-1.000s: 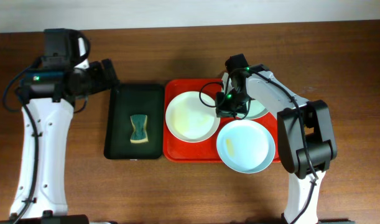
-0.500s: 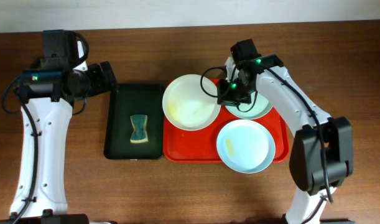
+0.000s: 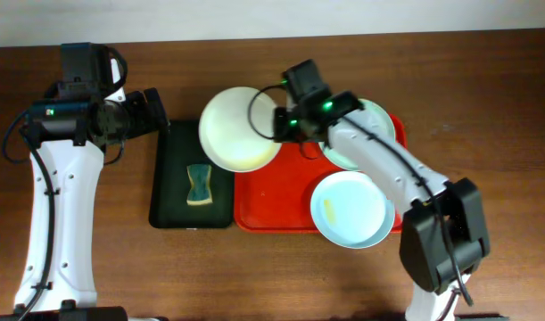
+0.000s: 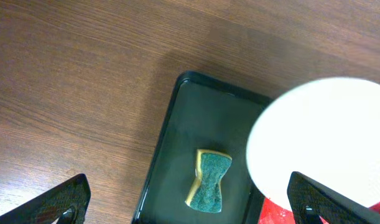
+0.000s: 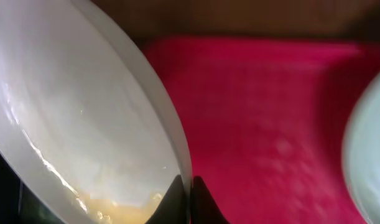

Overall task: Clean dirty plates on tray and stack at the side
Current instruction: 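Lift the white plate with the right gripper off the red tray, then carry the white plate right and set it on the table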

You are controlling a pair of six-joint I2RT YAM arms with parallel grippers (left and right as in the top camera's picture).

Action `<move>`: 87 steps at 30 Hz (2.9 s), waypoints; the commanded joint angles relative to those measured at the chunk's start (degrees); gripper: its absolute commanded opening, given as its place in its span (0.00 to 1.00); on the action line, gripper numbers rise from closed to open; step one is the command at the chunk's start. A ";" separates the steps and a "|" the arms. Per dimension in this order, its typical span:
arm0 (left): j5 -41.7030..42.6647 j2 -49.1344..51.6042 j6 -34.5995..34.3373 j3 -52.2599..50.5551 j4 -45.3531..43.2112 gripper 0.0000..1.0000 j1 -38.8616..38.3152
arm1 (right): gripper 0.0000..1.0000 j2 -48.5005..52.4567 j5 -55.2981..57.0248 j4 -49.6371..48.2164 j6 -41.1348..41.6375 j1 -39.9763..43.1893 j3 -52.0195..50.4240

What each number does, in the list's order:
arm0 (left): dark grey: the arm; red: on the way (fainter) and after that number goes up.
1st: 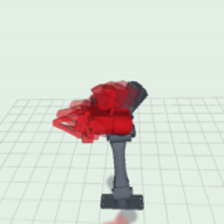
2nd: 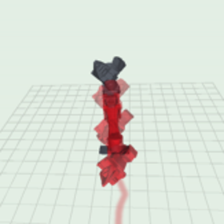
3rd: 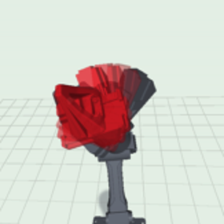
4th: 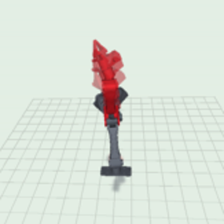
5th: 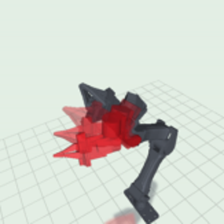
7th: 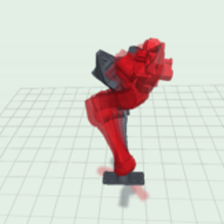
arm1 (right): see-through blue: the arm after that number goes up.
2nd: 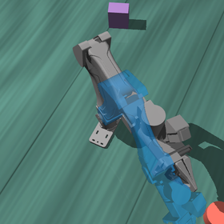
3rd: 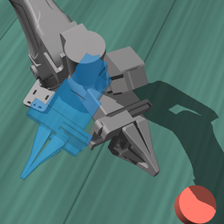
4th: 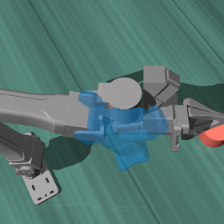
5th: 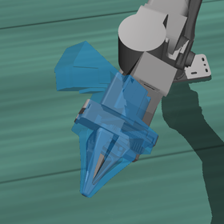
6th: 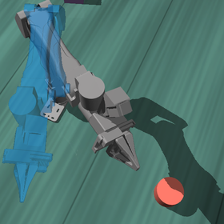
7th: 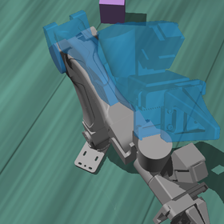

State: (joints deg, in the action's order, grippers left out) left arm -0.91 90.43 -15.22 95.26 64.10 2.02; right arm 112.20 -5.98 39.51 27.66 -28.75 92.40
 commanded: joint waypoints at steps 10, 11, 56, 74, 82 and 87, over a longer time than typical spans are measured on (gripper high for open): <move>-0.39 -0.04 -0.52 0.28 0.04 0.99 0.13 | 0.04 -2.21 36.74 -18.99 -12.20 -14.12 1.49; -0.39 -0.04 -0.55 0.28 0.04 0.99 0.11 | 0.04 -2.23 38.77 -20.15 -13.51 -14.80 1.49; -0.42 -0.04 -0.52 0.28 0.04 0.99 0.13 | 0.04 -2.56 57.86 -38.38 -23.67 -20.63 1.49; -0.42 -0.04 -0.52 0.28 0.04 0.99 0.11 | 0.04 -7.21 2.49 -8.44 6.29 5.77 1.49; -0.42 -0.04 -0.55 0.28 0.04 0.99 0.11 | 0.04 -8.87 -6.93 6.80 6.25 31.71 1.46; -0.42 -0.04 -0.52 0.28 0.04 0.99 0.13 | 0.04 -8.85 -6.91 14.71 3.06 46.84 1.46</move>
State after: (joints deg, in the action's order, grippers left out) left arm -0.93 90.43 -15.22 95.26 64.10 2.02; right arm 104.64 -10.79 51.55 32.77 11.53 93.32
